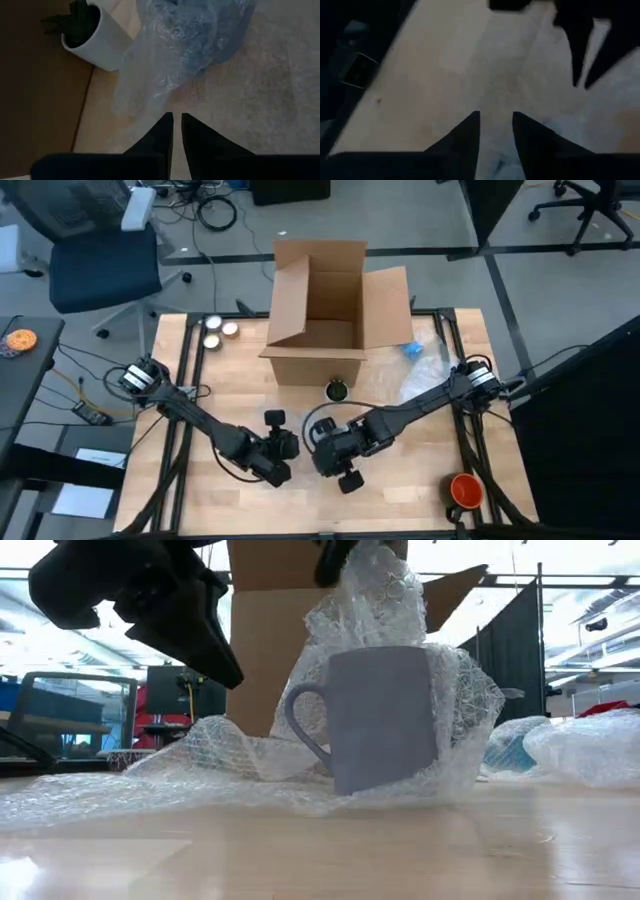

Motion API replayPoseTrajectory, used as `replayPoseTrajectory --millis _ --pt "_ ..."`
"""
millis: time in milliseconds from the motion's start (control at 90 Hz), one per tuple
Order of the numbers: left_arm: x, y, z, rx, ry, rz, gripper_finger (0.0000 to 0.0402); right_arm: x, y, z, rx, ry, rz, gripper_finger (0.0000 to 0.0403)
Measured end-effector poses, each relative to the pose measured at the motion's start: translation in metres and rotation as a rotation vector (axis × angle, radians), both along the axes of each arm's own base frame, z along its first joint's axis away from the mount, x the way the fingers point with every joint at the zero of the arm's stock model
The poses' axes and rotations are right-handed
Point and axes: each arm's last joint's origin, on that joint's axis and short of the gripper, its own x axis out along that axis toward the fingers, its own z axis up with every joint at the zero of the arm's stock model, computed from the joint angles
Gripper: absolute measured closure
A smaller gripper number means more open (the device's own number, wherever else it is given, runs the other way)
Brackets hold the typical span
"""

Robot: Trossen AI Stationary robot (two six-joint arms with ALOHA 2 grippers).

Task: Wrap mug
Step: Wrap the blue cup with the transparent bubble wrap

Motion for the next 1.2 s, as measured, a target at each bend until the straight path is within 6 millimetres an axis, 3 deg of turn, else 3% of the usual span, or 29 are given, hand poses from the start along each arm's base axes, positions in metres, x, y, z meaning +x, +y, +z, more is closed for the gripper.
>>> replayPoseTrajectory --millis 156,489,844,978,1200 --pt "0.001 -0.001 -0.006 -0.003 0.008 0.013 0.0379 -0.004 -0.014 -0.007 -0.042 0.1 -0.048 0.0396" --pt "0.008 -0.005 -0.036 0.038 0.09 0.01 0.0379 -0.009 -0.024 -0.028 -0.06 0.179 -0.069 0.0401" --pt "0.002 -0.009 -0.025 0.021 0.084 -0.02 0.0379 -0.018 -0.038 -0.078 -0.076 0.225 -0.088 0.0402" --pt "0.003 -0.01 -0.024 -0.006 0.055 -0.002 0.0379 -0.017 -0.038 -0.074 -0.079 0.231 -0.09 0.0403" --pt "0.003 -0.01 -0.025 -0.016 0.04 0.003 0.0379 -0.008 -0.029 -0.037 -0.065 0.18 -0.068 0.0403"
